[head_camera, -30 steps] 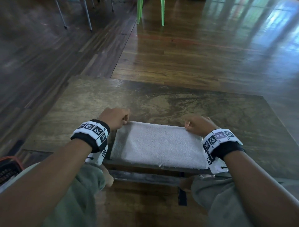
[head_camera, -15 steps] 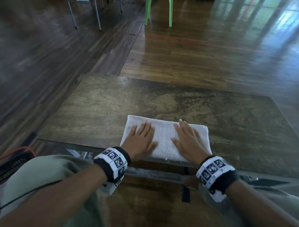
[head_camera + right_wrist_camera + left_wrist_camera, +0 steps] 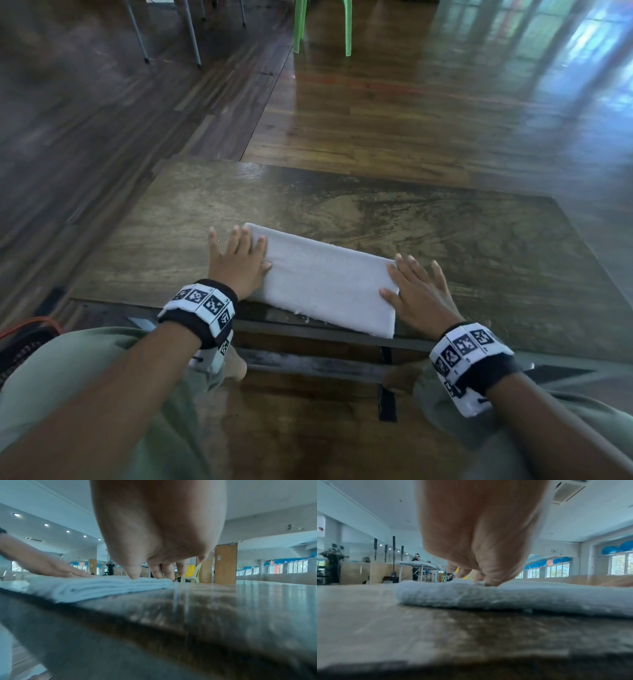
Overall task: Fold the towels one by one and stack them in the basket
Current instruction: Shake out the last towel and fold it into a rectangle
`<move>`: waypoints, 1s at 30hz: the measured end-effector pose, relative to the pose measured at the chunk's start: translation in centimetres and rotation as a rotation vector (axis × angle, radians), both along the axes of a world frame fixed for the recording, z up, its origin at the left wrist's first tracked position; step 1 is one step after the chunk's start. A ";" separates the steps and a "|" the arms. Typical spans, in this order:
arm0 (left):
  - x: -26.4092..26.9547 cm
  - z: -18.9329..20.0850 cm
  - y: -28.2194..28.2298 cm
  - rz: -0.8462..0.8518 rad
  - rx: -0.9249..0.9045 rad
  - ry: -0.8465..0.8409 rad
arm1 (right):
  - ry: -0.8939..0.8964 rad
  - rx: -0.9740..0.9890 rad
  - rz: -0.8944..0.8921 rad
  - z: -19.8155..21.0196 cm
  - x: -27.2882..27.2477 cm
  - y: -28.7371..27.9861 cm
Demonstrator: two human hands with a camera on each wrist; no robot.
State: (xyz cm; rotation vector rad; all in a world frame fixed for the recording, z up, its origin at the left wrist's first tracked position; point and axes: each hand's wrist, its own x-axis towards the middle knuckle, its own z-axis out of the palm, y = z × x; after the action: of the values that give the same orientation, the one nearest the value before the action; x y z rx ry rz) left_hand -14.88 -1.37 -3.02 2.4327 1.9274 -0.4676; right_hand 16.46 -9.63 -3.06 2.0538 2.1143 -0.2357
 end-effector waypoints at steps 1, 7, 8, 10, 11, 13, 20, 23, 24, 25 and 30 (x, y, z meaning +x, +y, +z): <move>0.1 0.3 0.0 -0.004 0.026 0.035 | 0.001 0.019 0.004 0.5 0.1 0.4; 5.8 1.4 -4.4 -0.295 0.001 -0.190 | 0.081 0.037 -0.022 2.0 1.3 4.2; 7.0 1.3 -5.5 -0.354 -0.020 -0.259 | 0.065 0.027 -0.006 2.1 1.4 4.7; 9.0 0.9 -7.5 -0.484 -0.025 -0.371 | 0.050 -0.031 0.025 2.4 1.5 5.4; 9.8 0.4 -8.3 -0.545 -0.011 -0.418 | 0.054 -0.070 0.041 2.5 1.6 5.7; 11.3 -0.5 -9.2 -0.633 0.026 -0.471 | 0.069 -0.129 0.063 2.7 1.8 6.0; 13.3 -2.1 -9.6 -0.681 0.161 -0.588 | 0.094 -0.020 0.088 1.9 2.1 6.4; 13.3 -2.2 -9.7 -0.693 0.218 -0.623 | 0.147 0.027 0.085 1.4 2.5 6.5; 13.2 -2.3 -9.8 -0.696 0.226 -0.631 | 0.163 0.031 0.079 1.3 2.6 6.5; 13.1 -2.3 -9.8 -0.698 0.235 -0.635 | 0.181 0.033 0.073 1.3 2.7 6.5; 12.6 -2.3 -10.2 -0.699 0.264 -0.648 | 0.225 0.003 0.079 1.7 2.5 6.5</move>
State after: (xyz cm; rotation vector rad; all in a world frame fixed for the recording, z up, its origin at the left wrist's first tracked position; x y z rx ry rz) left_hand -2.26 -11.61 -5.32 2.8569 0.9138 0.5716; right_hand 18.99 -3.16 -1.37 2.0238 2.3192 -0.4734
